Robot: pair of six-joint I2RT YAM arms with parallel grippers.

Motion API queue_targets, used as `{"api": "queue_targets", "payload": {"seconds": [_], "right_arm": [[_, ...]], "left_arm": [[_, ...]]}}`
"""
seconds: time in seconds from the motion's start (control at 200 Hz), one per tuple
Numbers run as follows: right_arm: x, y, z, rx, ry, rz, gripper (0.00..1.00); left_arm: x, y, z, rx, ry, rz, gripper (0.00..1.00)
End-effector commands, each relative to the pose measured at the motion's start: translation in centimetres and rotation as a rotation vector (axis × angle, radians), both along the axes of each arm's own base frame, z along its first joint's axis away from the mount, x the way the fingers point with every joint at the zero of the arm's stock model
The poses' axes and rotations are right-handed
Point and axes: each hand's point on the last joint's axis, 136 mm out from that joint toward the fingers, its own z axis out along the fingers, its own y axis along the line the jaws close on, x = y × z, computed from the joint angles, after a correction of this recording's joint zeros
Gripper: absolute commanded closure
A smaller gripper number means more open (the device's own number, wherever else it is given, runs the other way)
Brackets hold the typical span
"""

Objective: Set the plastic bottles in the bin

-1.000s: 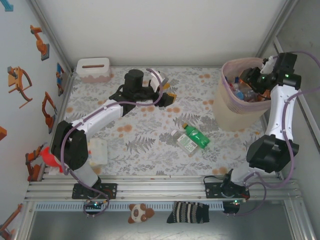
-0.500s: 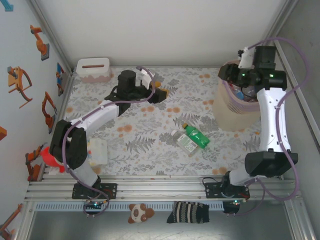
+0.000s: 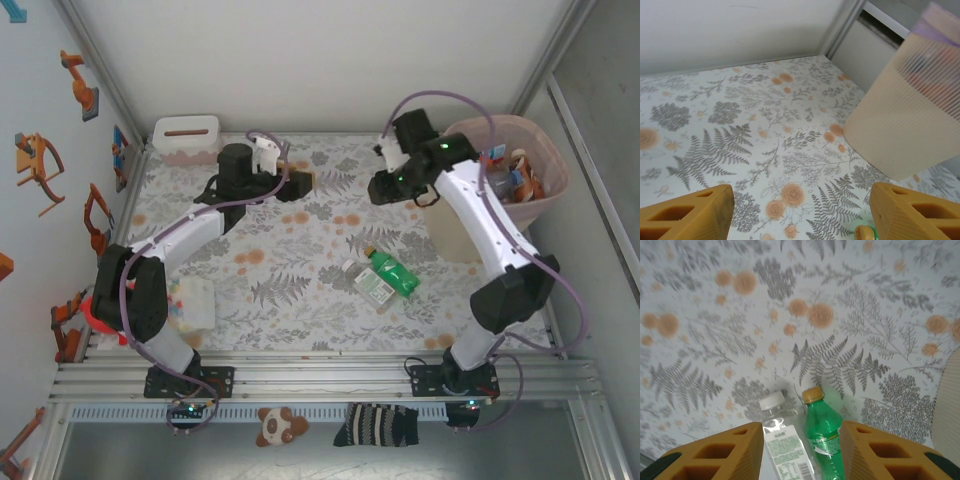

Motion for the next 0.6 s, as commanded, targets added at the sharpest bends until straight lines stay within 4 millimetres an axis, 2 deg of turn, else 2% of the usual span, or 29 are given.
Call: {"api": "queue_targets", "payload": {"seconds": [0.0, 0.28, 0.591], "right_arm": [[-1.0, -0.5, -3.2, -0.178, 0.064, 0.053, 0.57], [-1.7, 1.1, -10.5, -0.352, 0.201, 0.129, 0.57], [-2.5, 1.5, -16.7, -0.487, 0.3, 0.178, 0.57]], "left_arm": [[0.2, 2.0, 0.6, -0.045, 0.054, 0.074, 0.29], [0.2, 4.6, -0.9, -0.064, 0.112, 0.146, 0.3], [-0.1, 5.5, -1.4, -0.064, 0.124, 0.163, 0.3]]}}
